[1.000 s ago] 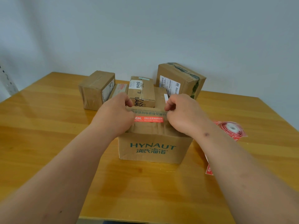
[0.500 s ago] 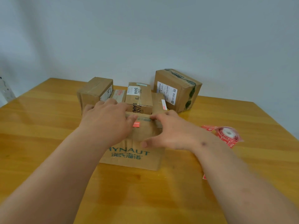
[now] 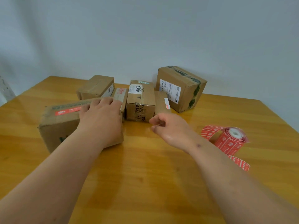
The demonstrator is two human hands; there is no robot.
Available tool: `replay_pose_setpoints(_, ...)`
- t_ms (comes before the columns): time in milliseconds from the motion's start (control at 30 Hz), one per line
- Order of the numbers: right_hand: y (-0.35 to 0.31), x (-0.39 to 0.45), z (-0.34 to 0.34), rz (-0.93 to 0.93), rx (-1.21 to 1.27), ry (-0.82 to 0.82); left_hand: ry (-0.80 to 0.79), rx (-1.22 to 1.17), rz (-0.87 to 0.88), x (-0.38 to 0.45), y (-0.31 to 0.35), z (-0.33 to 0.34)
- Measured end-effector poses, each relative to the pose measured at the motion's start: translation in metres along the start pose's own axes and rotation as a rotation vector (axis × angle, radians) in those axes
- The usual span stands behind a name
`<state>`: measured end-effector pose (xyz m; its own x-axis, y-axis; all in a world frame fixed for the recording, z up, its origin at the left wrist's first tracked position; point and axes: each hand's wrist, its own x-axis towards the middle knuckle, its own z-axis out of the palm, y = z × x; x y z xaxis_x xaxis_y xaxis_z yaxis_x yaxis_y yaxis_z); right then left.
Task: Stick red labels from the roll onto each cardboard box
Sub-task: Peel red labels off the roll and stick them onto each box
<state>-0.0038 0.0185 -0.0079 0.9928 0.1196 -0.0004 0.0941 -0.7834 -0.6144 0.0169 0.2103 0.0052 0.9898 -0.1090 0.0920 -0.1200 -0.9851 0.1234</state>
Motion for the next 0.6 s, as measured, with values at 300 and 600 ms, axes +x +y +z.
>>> replay_pose_setpoints(300,0.047,-0.039,-0.052,0.154,-0.374,0.111,0.085,-0.162,0.183,-0.015,0.079,0.018)
replay_pose_setpoints(600,0.098,-0.098,-0.079,0.377,-0.514,-0.173,-0.226,-0.520,0.233,-0.041,0.152,0.059)
